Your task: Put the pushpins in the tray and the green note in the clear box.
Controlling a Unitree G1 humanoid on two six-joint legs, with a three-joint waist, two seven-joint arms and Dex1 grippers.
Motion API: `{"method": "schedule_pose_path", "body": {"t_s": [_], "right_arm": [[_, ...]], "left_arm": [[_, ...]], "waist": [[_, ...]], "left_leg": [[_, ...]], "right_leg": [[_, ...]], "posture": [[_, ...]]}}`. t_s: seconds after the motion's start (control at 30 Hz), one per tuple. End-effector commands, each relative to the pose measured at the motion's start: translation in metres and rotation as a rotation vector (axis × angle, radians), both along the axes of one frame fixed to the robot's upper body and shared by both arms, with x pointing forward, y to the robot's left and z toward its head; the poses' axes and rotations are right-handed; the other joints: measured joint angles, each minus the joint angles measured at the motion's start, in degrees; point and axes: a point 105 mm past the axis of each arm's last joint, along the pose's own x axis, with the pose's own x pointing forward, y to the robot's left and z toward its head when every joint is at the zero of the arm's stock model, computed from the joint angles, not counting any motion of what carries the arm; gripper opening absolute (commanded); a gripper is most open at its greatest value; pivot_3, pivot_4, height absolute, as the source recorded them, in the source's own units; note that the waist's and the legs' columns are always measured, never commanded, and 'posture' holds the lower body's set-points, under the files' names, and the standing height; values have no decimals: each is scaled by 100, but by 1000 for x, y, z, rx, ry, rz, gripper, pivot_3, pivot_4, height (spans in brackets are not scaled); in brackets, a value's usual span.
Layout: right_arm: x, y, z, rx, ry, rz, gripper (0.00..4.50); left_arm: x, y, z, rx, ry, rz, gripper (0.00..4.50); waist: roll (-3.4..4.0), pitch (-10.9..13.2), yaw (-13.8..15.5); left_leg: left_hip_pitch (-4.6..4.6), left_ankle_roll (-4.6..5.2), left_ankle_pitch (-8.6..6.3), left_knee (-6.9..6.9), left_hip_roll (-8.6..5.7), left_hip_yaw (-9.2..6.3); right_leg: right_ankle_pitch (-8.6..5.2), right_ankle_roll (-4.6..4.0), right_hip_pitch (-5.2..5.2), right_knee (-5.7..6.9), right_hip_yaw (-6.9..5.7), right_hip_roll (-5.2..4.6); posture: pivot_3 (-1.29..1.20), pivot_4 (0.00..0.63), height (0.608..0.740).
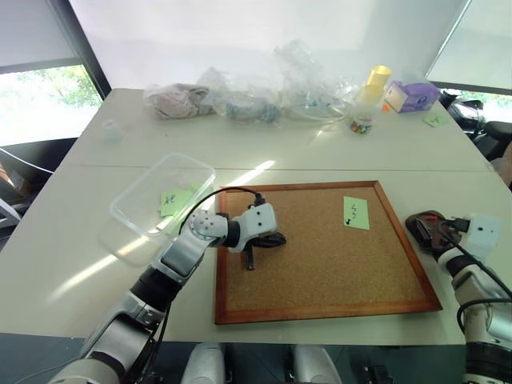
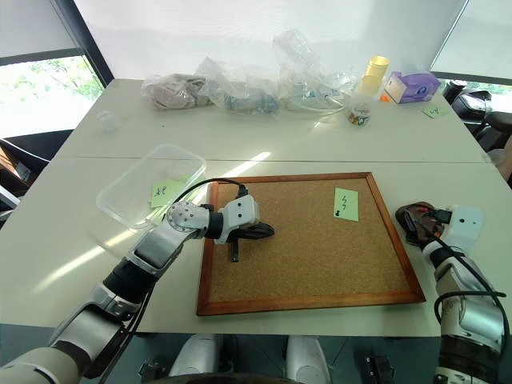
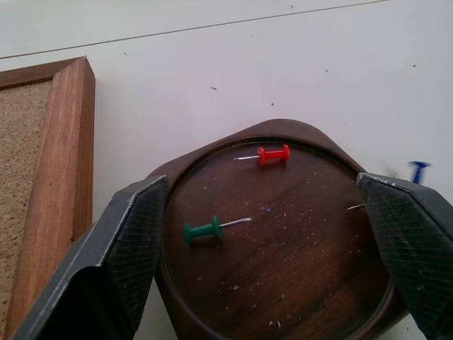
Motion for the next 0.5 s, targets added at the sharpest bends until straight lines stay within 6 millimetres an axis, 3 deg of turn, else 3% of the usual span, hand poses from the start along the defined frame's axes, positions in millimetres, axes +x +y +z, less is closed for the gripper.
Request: {"method": "schedule_pose_path", "body": {"t_s": [0.03, 0.3, 0.4, 0.5], "right_arm": [[0, -5, 31, -53, -115, -17, 4458], [7, 3, 71, -162, -219, 44, 4458], [9, 22, 79, -160, -215, 141, 4458], [8, 65, 75, -101, -174, 341, 4458]], "left_arm": [[-9, 6, -28, 81, 77, 1, 0], [-8, 5, -27, 79, 73, 0, 0], [-8, 6, -27, 79, 72, 0, 0], [-9, 8, -27, 79, 72, -2, 0]], "waist": [[0, 0, 0], [2, 0, 3], [1, 0, 2], [0, 0, 3]], "left_leg": [[0, 0, 0, 0, 0, 0], [0, 0, 0, 0, 0, 0], [0, 0, 0, 0, 0, 0], [0, 0, 0, 0, 2, -2]], "right_leg": [[0, 0, 0, 0, 0, 0], [0, 0, 0, 0, 0, 0], [0, 0, 0, 0, 0, 0], [0, 0, 0, 0, -1, 1]], "posture": [[0, 150, 740], [0, 150, 740], [0, 150, 740], [0, 150, 740]]}}
